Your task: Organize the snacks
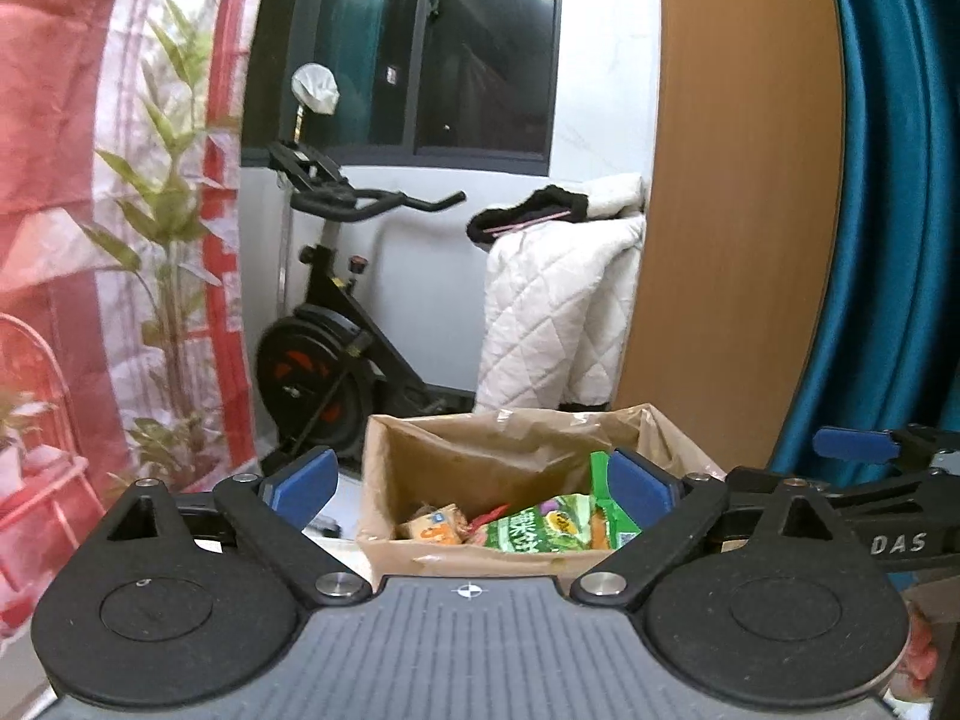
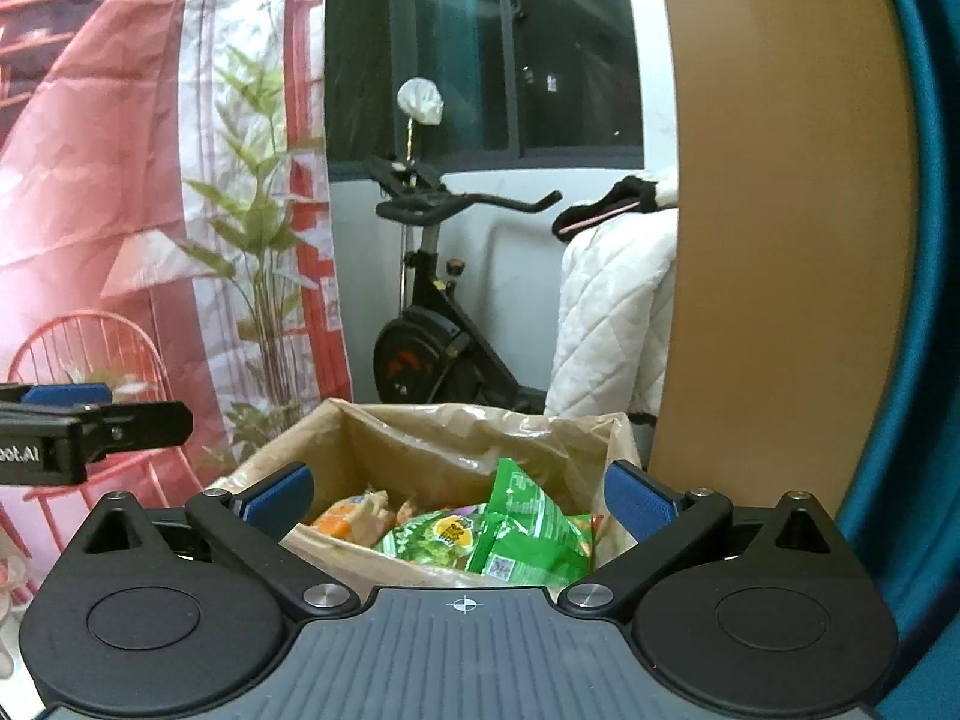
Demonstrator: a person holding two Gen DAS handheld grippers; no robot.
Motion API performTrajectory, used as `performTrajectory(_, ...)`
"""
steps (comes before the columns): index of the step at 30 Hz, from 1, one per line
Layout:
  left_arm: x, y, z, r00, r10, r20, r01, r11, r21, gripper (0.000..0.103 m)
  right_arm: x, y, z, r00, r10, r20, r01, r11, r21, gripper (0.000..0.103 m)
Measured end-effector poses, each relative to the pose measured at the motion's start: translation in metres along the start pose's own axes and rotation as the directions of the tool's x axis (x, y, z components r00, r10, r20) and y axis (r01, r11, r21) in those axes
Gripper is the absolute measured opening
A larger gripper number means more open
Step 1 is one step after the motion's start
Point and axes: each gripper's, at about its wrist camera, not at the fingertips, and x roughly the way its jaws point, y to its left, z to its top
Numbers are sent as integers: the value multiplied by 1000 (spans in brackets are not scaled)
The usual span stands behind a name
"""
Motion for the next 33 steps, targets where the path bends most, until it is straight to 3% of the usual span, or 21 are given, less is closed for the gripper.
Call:
performTrajectory(6, -24, -11, -5, 997, 73, 33, -74, 997, 31, 98, -25, 2, -6, 1000, -17, 20, 17, 999, 33, 102)
performTrajectory(11, -35, -15, -9, 997, 73, 39, -74, 997, 26, 98, -36, -3, -13, 1000, -12, 21, 11, 997, 79, 102)
performTrajectory(19, -48, -11, -15, 995, 90, 47, -89, 996, -28, 98, -44, -2, -19, 1000, -19, 11, 19, 998, 62, 102)
performTrajectory(33, -52, -13, -22, 991, 135, 0, -134, 990, -32, 98, -47, 0, -25, 1000, -23, -2, 23, 999, 47, 102)
